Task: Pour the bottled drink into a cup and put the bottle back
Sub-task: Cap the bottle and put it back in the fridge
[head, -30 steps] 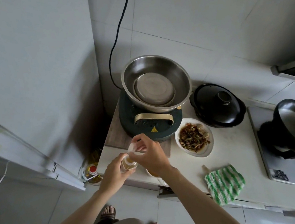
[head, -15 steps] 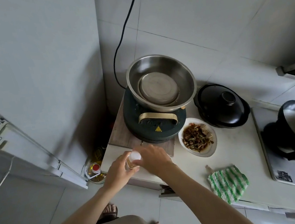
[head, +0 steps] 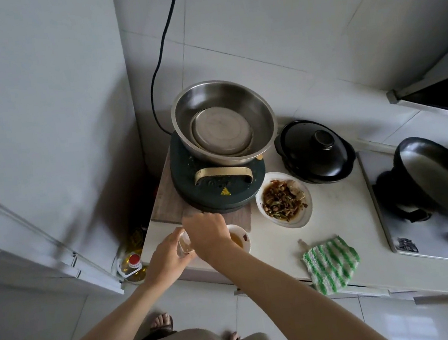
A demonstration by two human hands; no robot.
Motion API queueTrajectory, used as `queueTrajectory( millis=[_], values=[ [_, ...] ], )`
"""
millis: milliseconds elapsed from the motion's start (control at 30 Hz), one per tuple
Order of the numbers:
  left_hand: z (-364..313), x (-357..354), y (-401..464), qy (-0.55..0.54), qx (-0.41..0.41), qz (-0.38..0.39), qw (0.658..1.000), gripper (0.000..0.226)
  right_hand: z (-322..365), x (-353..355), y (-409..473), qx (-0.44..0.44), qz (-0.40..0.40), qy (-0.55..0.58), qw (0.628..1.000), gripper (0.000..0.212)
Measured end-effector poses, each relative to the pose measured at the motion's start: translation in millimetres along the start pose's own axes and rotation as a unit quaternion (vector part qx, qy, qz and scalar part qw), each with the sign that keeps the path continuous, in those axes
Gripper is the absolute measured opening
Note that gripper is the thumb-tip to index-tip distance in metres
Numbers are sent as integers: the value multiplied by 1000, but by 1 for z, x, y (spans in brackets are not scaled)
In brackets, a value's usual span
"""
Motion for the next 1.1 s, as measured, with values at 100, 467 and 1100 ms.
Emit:
queueTrajectory(
  millis=[100,467,1100],
  values=[
    [-3,-2,0,-8,2,1,1000,59,3,3,5,8,-1,-18,1000,20],
    [-3,5,0,21,-22,47,998,38,-6,-15,20,-121,32,54,991,50],
    [2,7,-2,58,-48,45,996,35,19,-37,-14,-110,1,152,982,50]
  ],
)
Point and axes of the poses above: each hand's wrist, its own y-axis towards the middle knuckle, its own x-axis out of the back of the hand, z = x × y, the point moved 4 cm from there along y, towards the middle knuckle, and after that the axes turned 11 degrees about z, right-handed, at the moved point
